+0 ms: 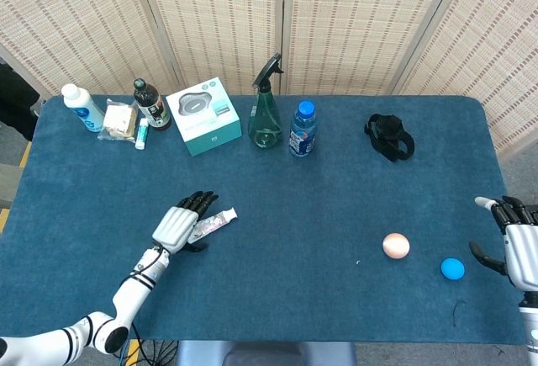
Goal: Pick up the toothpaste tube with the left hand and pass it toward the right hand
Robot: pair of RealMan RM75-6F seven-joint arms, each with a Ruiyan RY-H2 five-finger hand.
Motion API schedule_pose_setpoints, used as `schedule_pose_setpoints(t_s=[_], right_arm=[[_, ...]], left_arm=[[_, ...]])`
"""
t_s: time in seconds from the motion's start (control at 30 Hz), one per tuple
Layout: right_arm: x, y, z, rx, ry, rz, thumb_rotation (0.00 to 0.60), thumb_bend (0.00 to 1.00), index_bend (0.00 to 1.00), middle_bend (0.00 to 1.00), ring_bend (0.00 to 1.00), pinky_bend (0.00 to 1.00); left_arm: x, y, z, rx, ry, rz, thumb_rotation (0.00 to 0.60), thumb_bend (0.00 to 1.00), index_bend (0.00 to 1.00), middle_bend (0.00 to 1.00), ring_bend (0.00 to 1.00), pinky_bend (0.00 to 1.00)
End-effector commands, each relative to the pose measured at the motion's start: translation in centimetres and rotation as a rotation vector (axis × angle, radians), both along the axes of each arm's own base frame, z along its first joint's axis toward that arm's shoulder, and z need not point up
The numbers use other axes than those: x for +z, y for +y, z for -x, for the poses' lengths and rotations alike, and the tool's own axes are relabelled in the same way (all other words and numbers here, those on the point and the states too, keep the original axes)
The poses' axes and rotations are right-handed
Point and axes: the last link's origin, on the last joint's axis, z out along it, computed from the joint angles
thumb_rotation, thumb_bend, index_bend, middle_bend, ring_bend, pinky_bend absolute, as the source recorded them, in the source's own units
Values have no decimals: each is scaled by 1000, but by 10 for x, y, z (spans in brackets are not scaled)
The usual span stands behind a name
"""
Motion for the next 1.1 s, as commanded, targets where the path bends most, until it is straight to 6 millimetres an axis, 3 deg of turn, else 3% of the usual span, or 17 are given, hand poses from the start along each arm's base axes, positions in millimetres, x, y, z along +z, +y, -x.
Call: schedule_pose_setpoints(t_s=[0.03, 0.53, 0.63, 0.87, 1.1], right_arm=[[0, 0, 0, -2, -1, 0, 600, 164, 273, 311, 168, 267], [1, 4, -1, -11, -8, 4, 600, 164, 273, 311, 168, 267], [0, 4, -1, -10, -10, 2, 600, 164, 273, 311, 168, 267], [-1, 4, 0, -13, -12, -2, 600, 164, 273, 311, 169, 267], [-1, 5, 1, -19, -12, -1, 600, 164, 273, 311, 168, 267]], left_arm=[[-4, 1, 3, 9, 14, 7, 600, 139, 0, 31, 19, 126], [2, 27, 23, 39, 77, -84, 600, 140, 10, 94, 21, 126], [6, 31, 28, 45, 92, -92, 600, 140, 95, 127, 37, 126], [12, 27, 29, 43, 68, -83, 600, 164, 338, 325, 150, 126], [7, 24, 22, 30, 57, -61, 600, 196, 387, 371, 179, 127]])
